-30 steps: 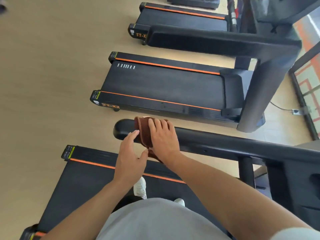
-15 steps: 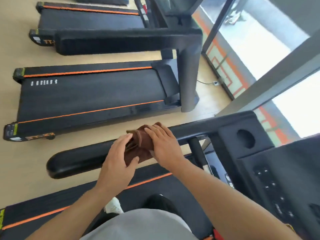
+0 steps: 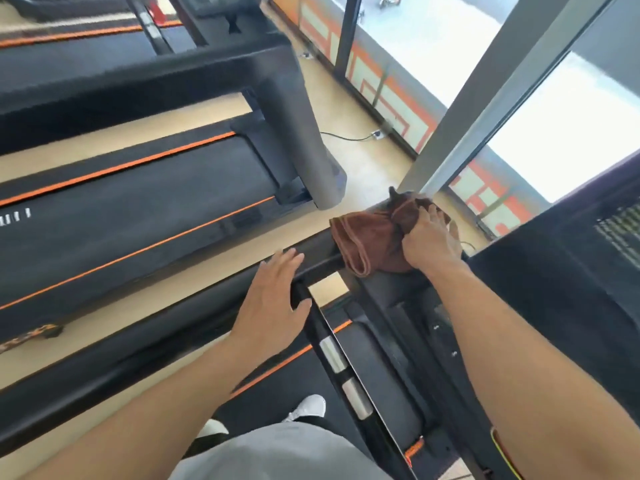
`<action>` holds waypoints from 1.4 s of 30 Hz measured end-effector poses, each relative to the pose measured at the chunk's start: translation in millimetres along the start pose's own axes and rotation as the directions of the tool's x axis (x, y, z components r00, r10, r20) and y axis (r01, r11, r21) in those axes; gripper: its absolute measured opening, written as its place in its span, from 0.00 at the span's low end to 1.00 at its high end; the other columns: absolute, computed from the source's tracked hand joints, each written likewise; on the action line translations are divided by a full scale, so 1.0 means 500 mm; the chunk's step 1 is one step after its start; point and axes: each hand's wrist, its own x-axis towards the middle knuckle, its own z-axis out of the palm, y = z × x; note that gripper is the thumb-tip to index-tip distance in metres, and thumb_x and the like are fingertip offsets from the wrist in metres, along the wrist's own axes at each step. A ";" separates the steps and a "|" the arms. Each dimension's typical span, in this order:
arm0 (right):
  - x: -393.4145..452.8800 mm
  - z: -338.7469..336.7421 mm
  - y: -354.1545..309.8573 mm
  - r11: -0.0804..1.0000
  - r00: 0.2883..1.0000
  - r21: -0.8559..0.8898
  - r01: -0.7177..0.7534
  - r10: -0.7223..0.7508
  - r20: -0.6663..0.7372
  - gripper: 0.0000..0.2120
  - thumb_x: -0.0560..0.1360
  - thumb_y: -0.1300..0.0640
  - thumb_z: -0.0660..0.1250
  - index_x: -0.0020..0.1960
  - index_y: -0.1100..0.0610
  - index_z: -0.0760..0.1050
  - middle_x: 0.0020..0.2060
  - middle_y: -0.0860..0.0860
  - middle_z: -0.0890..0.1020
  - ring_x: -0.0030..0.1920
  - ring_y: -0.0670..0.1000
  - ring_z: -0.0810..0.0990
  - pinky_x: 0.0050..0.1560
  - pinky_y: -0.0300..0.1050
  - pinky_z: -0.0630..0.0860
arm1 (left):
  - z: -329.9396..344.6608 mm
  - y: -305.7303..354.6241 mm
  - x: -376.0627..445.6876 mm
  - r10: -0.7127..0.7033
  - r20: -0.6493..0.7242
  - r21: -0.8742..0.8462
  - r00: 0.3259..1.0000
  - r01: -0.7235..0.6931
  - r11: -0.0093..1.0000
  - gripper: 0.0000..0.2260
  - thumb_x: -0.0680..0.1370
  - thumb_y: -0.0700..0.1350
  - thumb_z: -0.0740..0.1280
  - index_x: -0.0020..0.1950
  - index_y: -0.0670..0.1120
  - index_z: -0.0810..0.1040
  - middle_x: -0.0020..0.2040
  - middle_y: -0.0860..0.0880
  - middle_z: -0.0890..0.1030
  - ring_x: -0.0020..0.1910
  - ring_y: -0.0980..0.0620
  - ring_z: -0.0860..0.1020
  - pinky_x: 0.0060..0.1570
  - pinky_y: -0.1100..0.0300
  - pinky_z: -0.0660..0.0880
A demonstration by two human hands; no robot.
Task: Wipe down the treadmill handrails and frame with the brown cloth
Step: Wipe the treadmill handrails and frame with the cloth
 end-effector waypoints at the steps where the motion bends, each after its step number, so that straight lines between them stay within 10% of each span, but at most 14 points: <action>1: 0.026 -0.004 0.012 0.999 1.000 0.036 -0.022 0.021 0.021 0.33 0.82 0.51 0.57 0.83 0.59 0.52 0.83 0.58 0.55 0.82 0.58 0.54 0.82 0.55 0.46 | 0.004 0.011 0.017 -0.022 -0.004 0.002 1.000 0.022 1.000 0.32 0.80 0.47 0.68 0.81 0.50 0.59 0.81 0.55 0.58 0.81 0.57 0.52 0.78 0.61 0.42; 7: 0.064 0.001 -0.026 0.972 0.988 0.182 -0.151 0.140 0.071 0.38 0.84 0.37 0.47 0.84 0.59 0.43 0.84 0.57 0.48 0.83 0.61 0.45 0.82 0.57 0.40 | -0.003 0.025 0.076 -0.120 -0.008 -0.028 0.993 0.120 0.992 0.27 0.80 0.47 0.68 0.78 0.51 0.63 0.76 0.55 0.67 0.75 0.53 0.64 0.76 0.57 0.58; 16: -0.255 0.093 -0.260 0.879 0.911 0.264 0.397 -0.412 0.002 0.34 0.78 0.44 0.57 0.81 0.58 0.62 0.82 0.57 0.58 0.83 0.58 0.48 0.83 0.56 0.48 | -0.044 -0.010 0.156 -0.271 -0.040 -0.291 0.962 0.248 0.924 0.16 0.84 0.51 0.58 0.72 0.51 0.73 0.69 0.52 0.77 0.68 0.53 0.74 0.69 0.55 0.68; 23: -0.304 0.135 -0.288 0.862 0.875 0.179 0.474 -0.484 0.013 0.35 0.80 0.42 0.57 0.83 0.56 0.58 0.83 0.54 0.55 0.84 0.56 0.46 0.82 0.56 0.49 | -0.071 -0.071 0.231 -0.194 0.144 -0.264 0.970 0.227 0.937 0.17 0.82 0.58 0.57 0.63 0.53 0.78 0.59 0.53 0.83 0.61 0.52 0.78 0.65 0.52 0.72; 26: -0.324 0.089 -0.261 0.920 0.959 0.321 0.223 -0.267 0.098 0.33 0.80 0.41 0.54 0.83 0.50 0.59 0.81 0.50 0.62 0.81 0.54 0.61 0.73 0.55 0.71 | -0.069 -0.080 0.237 -0.172 0.191 -0.243 0.966 0.217 0.945 0.19 0.82 0.60 0.56 0.63 0.52 0.78 0.59 0.52 0.82 0.60 0.52 0.78 0.63 0.52 0.72; 29: -0.338 0.061 -0.249 0.830 0.927 0.508 -0.229 0.027 0.375 0.15 0.82 0.47 0.59 0.66 0.51 0.73 0.51 0.49 0.84 0.48 0.55 0.82 0.45 0.48 0.78 | -0.061 -0.088 0.240 -0.149 0.247 -0.233 0.958 0.208 0.950 0.18 0.83 0.60 0.57 0.65 0.53 0.78 0.60 0.54 0.82 0.60 0.54 0.78 0.58 0.58 0.69; 38: -0.224 0.097 -0.228 0.267 0.746 0.702 -0.660 0.129 0.653 0.16 0.62 0.43 0.68 0.39 0.55 0.81 0.40 0.52 0.86 0.48 0.57 0.83 0.61 0.51 0.80 | -0.064 -0.095 0.247 -0.154 0.304 -0.210 0.940 0.224 0.952 0.18 0.82 0.60 0.58 0.64 0.52 0.78 0.60 0.54 0.82 0.61 0.53 0.78 0.63 0.54 0.71; 42: -0.270 0.075 -0.251 0.579 0.840 0.650 -0.492 0.119 0.530 0.09 0.79 0.50 0.61 0.46 0.53 0.75 0.39 0.49 0.80 0.43 0.55 0.79 0.44 0.44 0.74 | -0.064 -0.082 0.242 -0.159 0.305 -0.211 0.939 0.229 0.950 0.20 0.81 0.62 0.57 0.65 0.53 0.78 0.60 0.55 0.82 0.61 0.54 0.78 0.64 0.54 0.72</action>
